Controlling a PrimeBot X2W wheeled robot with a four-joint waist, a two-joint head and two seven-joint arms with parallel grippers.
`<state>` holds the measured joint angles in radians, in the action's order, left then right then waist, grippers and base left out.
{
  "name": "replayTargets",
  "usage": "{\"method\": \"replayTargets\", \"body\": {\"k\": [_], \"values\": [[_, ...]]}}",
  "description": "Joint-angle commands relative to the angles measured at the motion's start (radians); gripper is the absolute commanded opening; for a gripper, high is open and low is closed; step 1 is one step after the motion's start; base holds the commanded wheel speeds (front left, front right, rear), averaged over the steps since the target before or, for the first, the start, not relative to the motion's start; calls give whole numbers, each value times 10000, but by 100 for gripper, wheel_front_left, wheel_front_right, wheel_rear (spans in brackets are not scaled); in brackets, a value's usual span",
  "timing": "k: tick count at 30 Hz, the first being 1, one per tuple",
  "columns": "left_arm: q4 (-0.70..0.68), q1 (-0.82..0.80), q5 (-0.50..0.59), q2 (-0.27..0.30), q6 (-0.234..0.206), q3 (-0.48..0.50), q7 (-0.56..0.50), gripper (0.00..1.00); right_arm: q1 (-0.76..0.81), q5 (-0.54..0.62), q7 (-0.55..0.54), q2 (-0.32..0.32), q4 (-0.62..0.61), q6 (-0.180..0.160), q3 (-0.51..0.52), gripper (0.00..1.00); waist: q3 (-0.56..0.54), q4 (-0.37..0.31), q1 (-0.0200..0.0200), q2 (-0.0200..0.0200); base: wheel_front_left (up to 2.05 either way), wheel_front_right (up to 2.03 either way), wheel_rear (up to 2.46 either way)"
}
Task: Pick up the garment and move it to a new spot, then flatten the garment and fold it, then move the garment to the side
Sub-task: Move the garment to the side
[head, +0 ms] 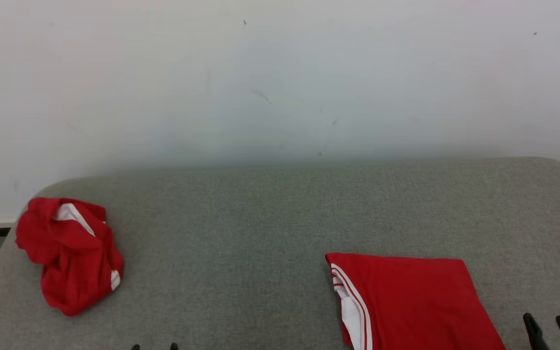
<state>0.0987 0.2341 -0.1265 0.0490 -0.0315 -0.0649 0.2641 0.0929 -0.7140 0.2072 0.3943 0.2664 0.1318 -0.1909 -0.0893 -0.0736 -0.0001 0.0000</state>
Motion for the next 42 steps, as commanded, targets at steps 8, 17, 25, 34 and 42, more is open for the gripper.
{"method": "replayTargets", "body": {"k": [8,17,25,34,42], "values": [[118,-193,339,34,94,-136,-1,100,-1174,-3653,-3034,1643,127,-24,-412,100,563,91,1,0,0,0,0],[232,-577,710,167,252,-126,-3,100,-2546,-5526,-5176,1702,1338,-24,-826,100,1254,716,1,0,0,0,0],[393,-922,952,197,274,-231,-1,100,-3364,-6257,-5695,1452,2481,-24,-997,100,1768,1331,1,0,0,0,0],[443,-1191,924,127,173,-402,-1,100,-3875,-6465,-6011,1209,2874,-24,-1588,100,2072,1648,1,0,0,0,0],[438,-1336,757,88,65,-585,-1,100,-4259,-6339,-5733,1134,2424,-22,-2280,0,2193,1710,1,0,0,0,0]]}}
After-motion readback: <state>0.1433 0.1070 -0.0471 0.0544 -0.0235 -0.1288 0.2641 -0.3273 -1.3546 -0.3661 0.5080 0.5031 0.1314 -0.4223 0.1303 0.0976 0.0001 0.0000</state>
